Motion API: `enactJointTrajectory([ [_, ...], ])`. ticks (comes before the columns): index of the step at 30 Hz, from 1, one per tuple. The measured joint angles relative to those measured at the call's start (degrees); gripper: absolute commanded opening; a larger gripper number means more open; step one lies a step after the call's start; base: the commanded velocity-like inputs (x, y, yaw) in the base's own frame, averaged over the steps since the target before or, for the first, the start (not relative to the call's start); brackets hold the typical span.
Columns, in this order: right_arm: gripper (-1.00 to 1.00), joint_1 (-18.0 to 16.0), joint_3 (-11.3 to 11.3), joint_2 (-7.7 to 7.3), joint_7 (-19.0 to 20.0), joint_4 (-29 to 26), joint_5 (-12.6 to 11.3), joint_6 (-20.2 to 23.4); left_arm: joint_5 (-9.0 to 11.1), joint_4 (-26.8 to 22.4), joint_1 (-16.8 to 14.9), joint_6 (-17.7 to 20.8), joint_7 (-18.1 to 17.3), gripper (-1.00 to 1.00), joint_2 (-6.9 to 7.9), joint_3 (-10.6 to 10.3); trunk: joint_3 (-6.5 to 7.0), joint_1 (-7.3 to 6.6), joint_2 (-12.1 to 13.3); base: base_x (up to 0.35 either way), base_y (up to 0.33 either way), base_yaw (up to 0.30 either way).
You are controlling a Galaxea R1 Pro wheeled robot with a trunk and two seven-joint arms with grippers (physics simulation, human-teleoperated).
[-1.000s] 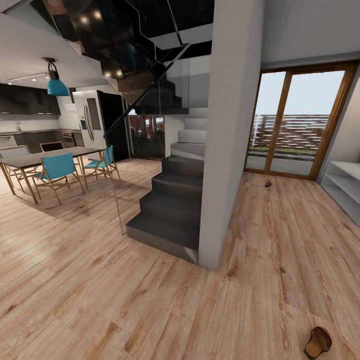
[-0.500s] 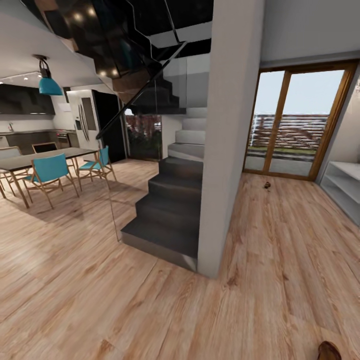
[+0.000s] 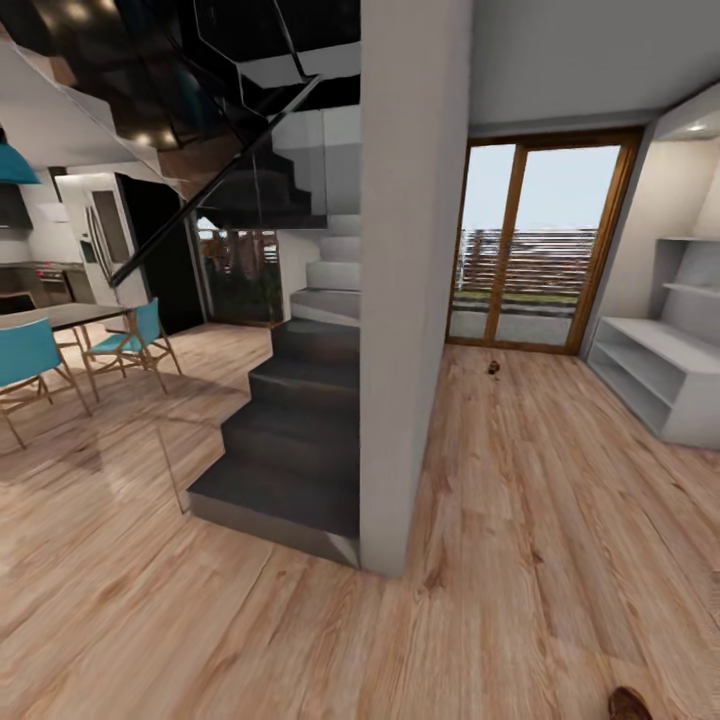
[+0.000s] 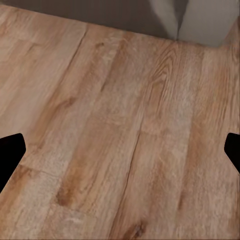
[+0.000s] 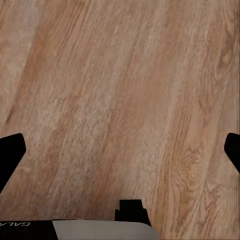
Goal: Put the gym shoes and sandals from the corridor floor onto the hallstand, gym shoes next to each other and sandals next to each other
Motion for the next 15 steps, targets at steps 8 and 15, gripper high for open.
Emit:
enactJointTrajectory([
  [8, 1.00, 0.0, 0.0, -0.06, 0.0, 0.0, 0.0, 0.0, 0.0, 0.2, 0.0, 0.0, 0.0, 1.00, 0.06, 0.1, 0.00, 0.03, 0.0, 0.094, -0.045, -0.258],
  [15, 1.00, 0.0, -0.6, -0.06, 0.0, 0.0, 0.0, 0.0, 0.0, 0.1, 0.0, 0.0, 0.0, 1.00, 0.07, 0.1, 0.00, 0.03, 0.0, 0.005, -0.002, -0.258],
])
